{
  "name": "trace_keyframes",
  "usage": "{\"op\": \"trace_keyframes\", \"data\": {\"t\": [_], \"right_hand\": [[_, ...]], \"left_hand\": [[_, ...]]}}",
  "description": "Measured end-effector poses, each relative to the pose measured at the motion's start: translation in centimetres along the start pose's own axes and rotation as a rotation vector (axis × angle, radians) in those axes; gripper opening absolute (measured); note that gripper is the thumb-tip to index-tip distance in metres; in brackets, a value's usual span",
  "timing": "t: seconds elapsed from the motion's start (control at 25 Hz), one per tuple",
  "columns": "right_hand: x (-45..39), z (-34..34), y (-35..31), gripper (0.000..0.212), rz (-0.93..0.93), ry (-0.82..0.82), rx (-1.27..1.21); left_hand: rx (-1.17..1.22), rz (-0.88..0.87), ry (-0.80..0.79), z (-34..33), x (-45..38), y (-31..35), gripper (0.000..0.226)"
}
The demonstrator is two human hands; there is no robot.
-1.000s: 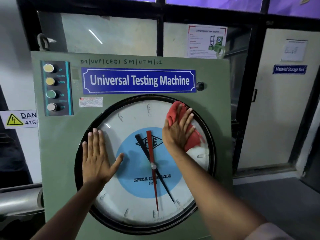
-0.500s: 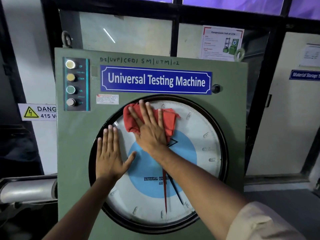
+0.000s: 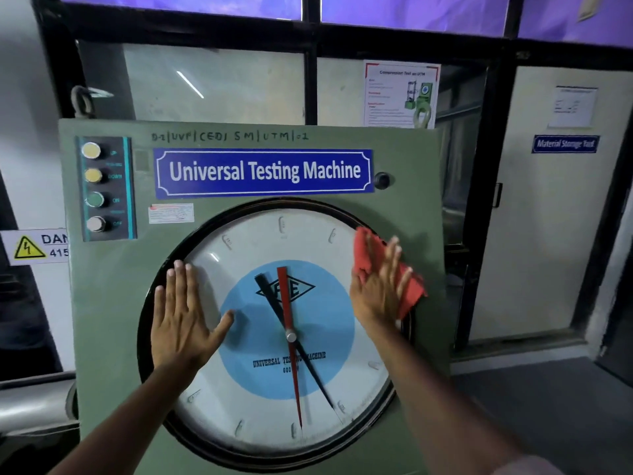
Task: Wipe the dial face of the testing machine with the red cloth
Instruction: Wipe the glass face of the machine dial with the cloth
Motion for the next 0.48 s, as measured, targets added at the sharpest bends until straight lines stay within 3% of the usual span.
{"op": "trace_keyframes", "data": {"t": [0.08, 0.2, 0.36, 0.48], "right_hand": [[2.8, -0.7, 2.9, 0.094, -0.138, -0.013, -0.043], [4.7, -0.6, 3.7, 0.092, -0.174, -0.053, -0.058], [1.6, 2.1, -0.7, 0.094, -0.128, -0.014, -0.211], [-2.4, 3.7, -6.3, 0.09, -0.031, -0.017, -0.173]], "left_hand": [[-0.006, -0.047, 0.002, 0.4, -1.0, 0.9, 0.11], [-0.001, -0.104, -0.014, 0.7, -2.8, 2.0, 0.11], [-0.015, -0.132, -0.019, 0.3, -3.5, 1.9, 0.108], [-0.005, -0.133, -0.005, 0.2, -3.3, 1.3, 0.107]]}}
Point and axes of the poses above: each hand's wrist, its own x-axis away from the middle knuckle, its own z-axis out of the back of the hand, y = z × x, the point moved 5 cm from there along -x, towards the middle knuckle, and after that the axes turned 10 degrees about -z, right-handed, at the moved point
